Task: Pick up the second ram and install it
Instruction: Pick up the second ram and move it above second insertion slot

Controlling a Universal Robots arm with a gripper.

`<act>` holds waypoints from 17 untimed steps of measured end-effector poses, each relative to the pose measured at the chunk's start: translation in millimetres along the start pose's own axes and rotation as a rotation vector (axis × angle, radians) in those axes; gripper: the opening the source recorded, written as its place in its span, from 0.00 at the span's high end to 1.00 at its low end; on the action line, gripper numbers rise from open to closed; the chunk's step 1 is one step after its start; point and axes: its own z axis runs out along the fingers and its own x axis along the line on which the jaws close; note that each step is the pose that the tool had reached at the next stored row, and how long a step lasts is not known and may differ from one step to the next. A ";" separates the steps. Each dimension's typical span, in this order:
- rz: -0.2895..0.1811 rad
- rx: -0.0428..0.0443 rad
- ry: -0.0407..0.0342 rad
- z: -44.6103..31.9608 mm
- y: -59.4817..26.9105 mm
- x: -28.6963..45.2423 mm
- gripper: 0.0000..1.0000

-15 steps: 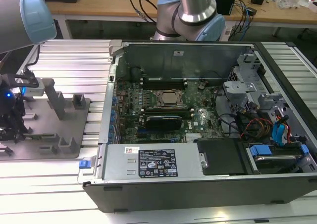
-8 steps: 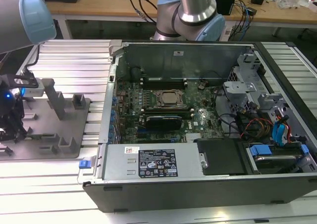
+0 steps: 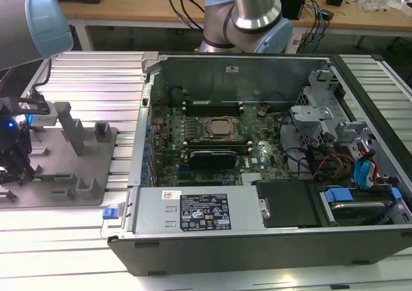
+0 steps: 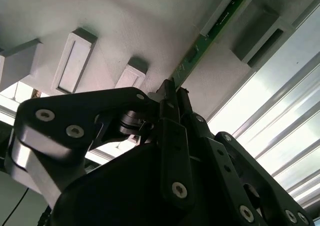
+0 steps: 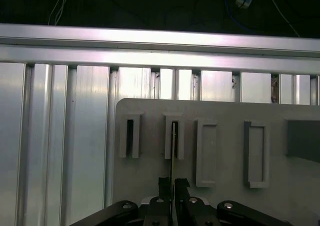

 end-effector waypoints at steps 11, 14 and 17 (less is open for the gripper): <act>0.000 -0.0001 0.0000 0.0 -0.1 0.0 0.86; 0.000 0.0000 0.0000 0.0 -0.2 0.0 0.91; 0.007 0.0001 -0.0003 0.0 -0.2 0.0 0.91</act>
